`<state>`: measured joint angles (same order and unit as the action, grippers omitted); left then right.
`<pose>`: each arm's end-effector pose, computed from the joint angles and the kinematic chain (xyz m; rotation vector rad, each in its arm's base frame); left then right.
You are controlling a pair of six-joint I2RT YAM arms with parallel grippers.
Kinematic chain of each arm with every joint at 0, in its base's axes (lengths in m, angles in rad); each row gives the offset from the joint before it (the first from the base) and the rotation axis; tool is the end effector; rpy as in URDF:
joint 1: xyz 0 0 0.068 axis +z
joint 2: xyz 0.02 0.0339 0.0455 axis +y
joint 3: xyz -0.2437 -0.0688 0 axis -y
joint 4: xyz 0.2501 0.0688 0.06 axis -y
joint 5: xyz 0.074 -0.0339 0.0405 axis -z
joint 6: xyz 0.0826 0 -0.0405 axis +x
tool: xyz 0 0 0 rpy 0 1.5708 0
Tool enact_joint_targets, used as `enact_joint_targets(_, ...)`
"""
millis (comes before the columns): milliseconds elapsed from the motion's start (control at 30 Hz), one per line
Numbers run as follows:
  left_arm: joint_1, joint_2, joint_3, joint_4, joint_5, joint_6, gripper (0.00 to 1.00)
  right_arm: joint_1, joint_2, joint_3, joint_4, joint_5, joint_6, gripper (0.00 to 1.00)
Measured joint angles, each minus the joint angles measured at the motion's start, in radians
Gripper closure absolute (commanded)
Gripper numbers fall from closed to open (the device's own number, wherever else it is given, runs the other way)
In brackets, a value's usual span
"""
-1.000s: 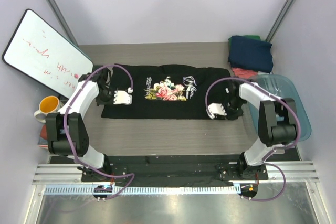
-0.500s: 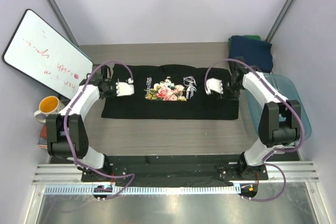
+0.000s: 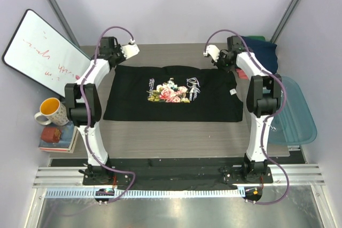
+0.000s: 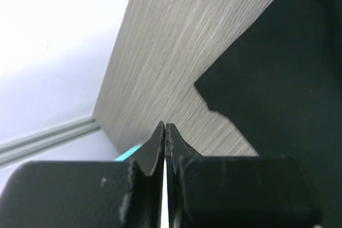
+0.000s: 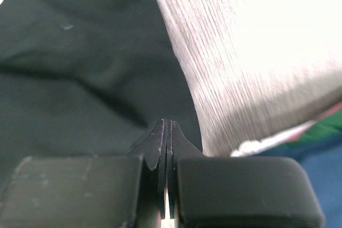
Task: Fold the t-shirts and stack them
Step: Fold the flattened tshirt in 1/3 of the way
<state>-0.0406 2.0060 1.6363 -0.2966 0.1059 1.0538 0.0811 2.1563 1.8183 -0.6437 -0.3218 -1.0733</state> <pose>0.4996 -0.0290 0.2036 1.2295 1.9059 0.4294 0.4914 0.0662 0.1636 -1.4536 2.0088 -0.0041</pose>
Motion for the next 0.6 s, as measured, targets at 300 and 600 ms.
enact_joint_targets(300, -0.038, 0.116, 0.056, -0.069, 0.047, -0.023, 1.00, -0.001, 0.109, 0.061, 0.014, -0.007, 0.057, 0.99)
enact_joint_targets(600, -0.064, 0.290, 0.172, -0.119, 0.003, -0.049, 1.00, -0.006, 0.109, 0.064, 0.032, -0.014, 0.064, 0.99)
